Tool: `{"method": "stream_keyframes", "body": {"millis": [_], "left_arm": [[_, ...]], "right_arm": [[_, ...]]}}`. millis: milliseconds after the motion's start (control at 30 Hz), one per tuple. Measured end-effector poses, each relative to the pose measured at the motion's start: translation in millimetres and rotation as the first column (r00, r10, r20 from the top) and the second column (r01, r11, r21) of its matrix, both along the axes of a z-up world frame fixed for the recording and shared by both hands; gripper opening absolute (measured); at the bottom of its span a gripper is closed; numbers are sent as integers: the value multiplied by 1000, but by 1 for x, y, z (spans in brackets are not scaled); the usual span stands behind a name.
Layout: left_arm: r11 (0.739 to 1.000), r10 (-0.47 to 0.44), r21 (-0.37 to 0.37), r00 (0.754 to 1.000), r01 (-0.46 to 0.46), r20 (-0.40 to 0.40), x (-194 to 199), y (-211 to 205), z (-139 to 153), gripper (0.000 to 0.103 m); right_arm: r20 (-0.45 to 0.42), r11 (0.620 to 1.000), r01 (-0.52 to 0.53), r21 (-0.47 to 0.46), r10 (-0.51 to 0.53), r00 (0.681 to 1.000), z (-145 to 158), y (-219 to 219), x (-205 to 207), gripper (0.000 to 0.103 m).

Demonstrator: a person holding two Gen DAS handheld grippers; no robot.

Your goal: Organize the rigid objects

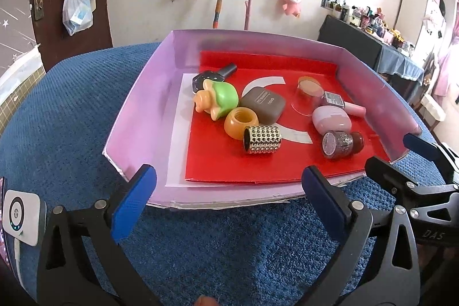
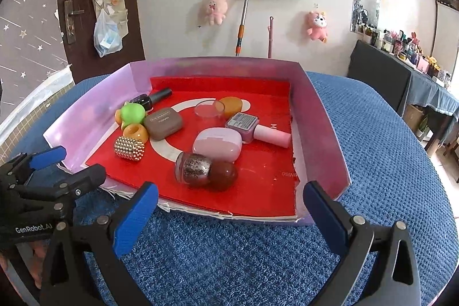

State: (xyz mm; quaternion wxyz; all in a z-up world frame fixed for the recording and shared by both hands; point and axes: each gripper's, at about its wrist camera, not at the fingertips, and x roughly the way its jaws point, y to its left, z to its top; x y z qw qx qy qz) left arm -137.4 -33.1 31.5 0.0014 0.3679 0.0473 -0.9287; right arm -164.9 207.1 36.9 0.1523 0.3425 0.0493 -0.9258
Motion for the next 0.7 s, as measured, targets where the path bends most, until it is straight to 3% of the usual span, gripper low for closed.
{"method": "stream_keyframes", "body": {"millis": [467, 700], "left_arm": [[1000, -6, -2, 1000, 6, 1, -1, 1, -1, 103], [1000, -11, 12, 1000, 12, -8, 0, 0, -5, 103]], "right_arm": [[-5, 1000, -2, -28, 1, 1000, 1, 2, 1, 103], [-60, 998, 10, -56, -13, 998, -2, 3, 5, 103]]}}
